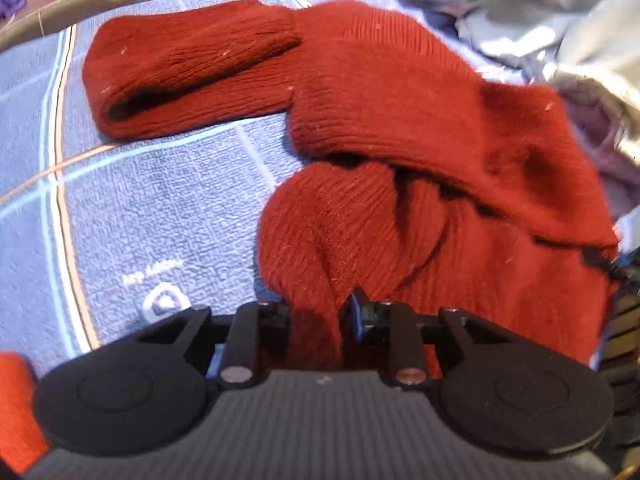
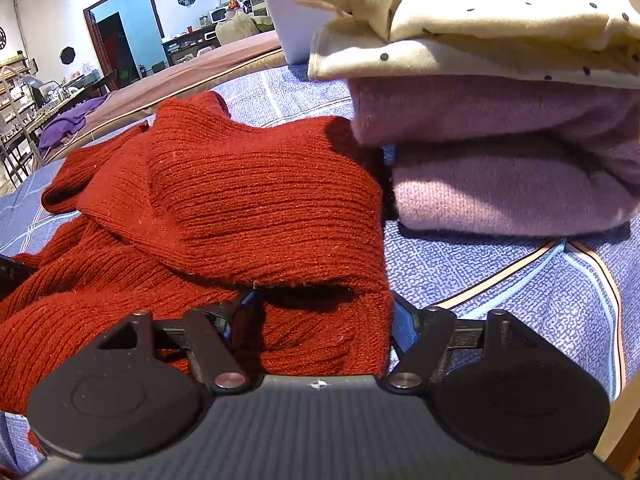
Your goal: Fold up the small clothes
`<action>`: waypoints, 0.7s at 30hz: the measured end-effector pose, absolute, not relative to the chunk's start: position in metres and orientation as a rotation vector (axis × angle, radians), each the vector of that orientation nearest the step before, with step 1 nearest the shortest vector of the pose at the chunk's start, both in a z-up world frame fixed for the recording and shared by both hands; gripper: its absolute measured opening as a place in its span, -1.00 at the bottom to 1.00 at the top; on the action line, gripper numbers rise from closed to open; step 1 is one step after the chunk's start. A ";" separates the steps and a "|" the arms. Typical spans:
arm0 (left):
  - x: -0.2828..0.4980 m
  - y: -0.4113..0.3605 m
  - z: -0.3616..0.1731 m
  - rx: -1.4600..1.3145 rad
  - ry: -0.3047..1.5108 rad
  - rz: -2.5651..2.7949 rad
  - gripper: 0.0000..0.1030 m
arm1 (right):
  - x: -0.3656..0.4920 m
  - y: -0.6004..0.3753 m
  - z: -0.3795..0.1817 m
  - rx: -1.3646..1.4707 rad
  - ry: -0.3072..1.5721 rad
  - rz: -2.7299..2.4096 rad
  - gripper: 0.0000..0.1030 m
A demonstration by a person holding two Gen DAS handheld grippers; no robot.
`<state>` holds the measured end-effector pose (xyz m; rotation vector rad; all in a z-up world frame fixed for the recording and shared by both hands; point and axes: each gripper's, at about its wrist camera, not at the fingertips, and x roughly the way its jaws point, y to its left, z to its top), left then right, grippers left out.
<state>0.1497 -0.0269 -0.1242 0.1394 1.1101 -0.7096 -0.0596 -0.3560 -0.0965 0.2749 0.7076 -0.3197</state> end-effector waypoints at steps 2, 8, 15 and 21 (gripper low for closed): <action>0.146 -0.027 -0.125 0.148 1.101 -0.694 -0.58 | -0.059 -0.355 -0.099 0.296 0.710 -0.320 1.00; 0.144 0.009 -0.112 -0.082 1.058 -0.617 -0.61 | -0.070 -0.358 -0.098 0.375 0.704 -0.322 1.00; 0.116 0.100 -0.060 -0.338 0.937 -0.545 -0.71 | -0.075 -0.357 -0.096 0.439 0.686 -0.286 1.00; 0.069 0.176 -0.039 -0.341 0.903 -0.380 -0.99 | -0.064 -0.338 -0.096 0.434 0.689 -0.233 1.00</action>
